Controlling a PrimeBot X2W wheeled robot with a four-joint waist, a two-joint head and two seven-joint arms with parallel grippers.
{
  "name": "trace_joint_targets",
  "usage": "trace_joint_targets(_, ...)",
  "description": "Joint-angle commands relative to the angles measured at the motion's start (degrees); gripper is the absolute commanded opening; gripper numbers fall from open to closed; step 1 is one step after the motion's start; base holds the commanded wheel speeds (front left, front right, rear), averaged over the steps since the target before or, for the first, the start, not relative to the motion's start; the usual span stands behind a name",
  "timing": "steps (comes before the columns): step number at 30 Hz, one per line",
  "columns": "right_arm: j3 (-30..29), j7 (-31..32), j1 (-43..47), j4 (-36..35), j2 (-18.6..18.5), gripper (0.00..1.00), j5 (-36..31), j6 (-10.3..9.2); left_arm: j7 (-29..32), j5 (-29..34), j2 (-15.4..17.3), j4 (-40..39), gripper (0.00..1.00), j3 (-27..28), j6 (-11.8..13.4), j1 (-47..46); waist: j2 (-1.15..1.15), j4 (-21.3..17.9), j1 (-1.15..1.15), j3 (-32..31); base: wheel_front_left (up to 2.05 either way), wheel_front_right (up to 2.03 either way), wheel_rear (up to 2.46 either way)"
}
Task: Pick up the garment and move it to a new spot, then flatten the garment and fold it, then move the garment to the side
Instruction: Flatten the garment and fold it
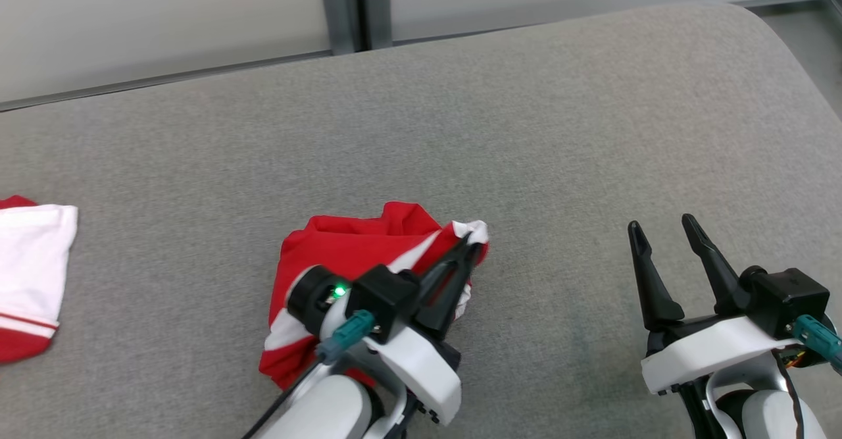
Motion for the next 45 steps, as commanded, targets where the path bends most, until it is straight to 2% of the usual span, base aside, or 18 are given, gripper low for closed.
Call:
trace_joint_targets(1, 0.21, -0.11, -0.72, -0.03, 0.01, 1.0, 0.22, 0.0, -0.38, 0.46, -0.82, 2.63, 0.0, -1.36, -1.16, -1.95, 0.0, -1.68, 0.0, 1.35, 0.0, 0.0, 0.0)
trace_joint_targets(7, 0.1, -0.88, -1.1, 0.49, 0.27, 1.0, 0.38, 0.0, -2.75, 0.08, -3.44, 13.18, 0.0, -5.85, -4.18, -5.12, 0.0, -4.17, 0.0, 3.2, 0.0, 0.0, 0.0)
trace_joint_targets(8, -0.02, -1.3, -1.3, 0.74, 0.33, 1.0, 0.39, 0.0, -4.15, 0.0, -3.88, 15.55, 0.16, -6.37, -4.35, -6.15, 0.0, -4.55, 0.0, 3.49, 0.0, 0.0, 0.0)
trace_joint_targets(9, -0.11, -1.38, -1.37, 0.86, 0.38, 1.0, 0.38, 0.0, -4.94, 0.27, -4.01, 16.4, 1.0, -6.79, -4.32, -6.61, 0.0, -4.61, 0.0, 3.56, 0.0, 0.0, 0.0)
trace_joint_targets(14, -0.81, -1.72, -1.12, 1.28, 0.51, 1.0, -0.08, 0.0, -9.18, 0.37, -4.34, 17.22, 1.0, -7.88, -4.41, -7.9, 0.0, -4.07, 0.0, 2.8, 0.0, 0.0, 0.0)
trace_joint_targets(20, -1.38, -1.4, -0.82, 0.89, 0.44, 1.0, -0.76, 0.0, -12.02, 0.64, -3.58, 14.23, 1.0, -6.38, -2.28, -7.05, 0.0, -2.18, 0.0, 0.89, 0.0, 0.0, 0.0)
trace_joint_targets(29, -1.8, -0.77, 0.23, -0.15, -0.08, 1.0, -1.34, 0.0, -13.59, -2.21, 1.96, 9.43, 1.0, 5.19, 5.74, -2.46, 0.0, 0.79, 0.0, -2.21, 0.0, 0.0, 0.0)
trace_joint_targets(31, -1.93, -0.66, 0.41, -0.2, -0.2, 1.0, -1.32, 0.0, -13.68, -2.59, 2.7, 9.03, 1.0, 6.56, 6.39, -1.73, 0.0, 1.07, 0.0, -2.56, 0.0, 0.0, 0.0)
trace_joint_targets(37, -2.39, -0.1, 1.71, -0.82, -0.66, 1.0, -1.31, 0.0, -14.0, -4.6, 7.85, 7.2, 1.0, 14.64, 9.23, 3.93, 0.0, 2.58, 0.0, -4.76, 0.0, 0.0, 0.0)
trace_joint_targets(41, -2.67, 0.38, 2.87, -1.35, -0.83, 1.0, -1.28, 0.0, -14.06, -6.02, 11.04, 6.02, 1.0, 19.31, 9.32, 7.7, 0.0, 3.46, 0.0, -5.79, 0.0, 0.0, 0.0)
trace_joint_targets(45, -2.77, 0.92, 3.85, -1.94, -1.05, 1.0, -1.38, 0.0, -14.09, -7.96, 13.11, 4.91, 1.0, 22.79, 7.71, 11.06, 0.0, 4.14, 0.0, -6.89, 0.0, 0.0, 0.0)
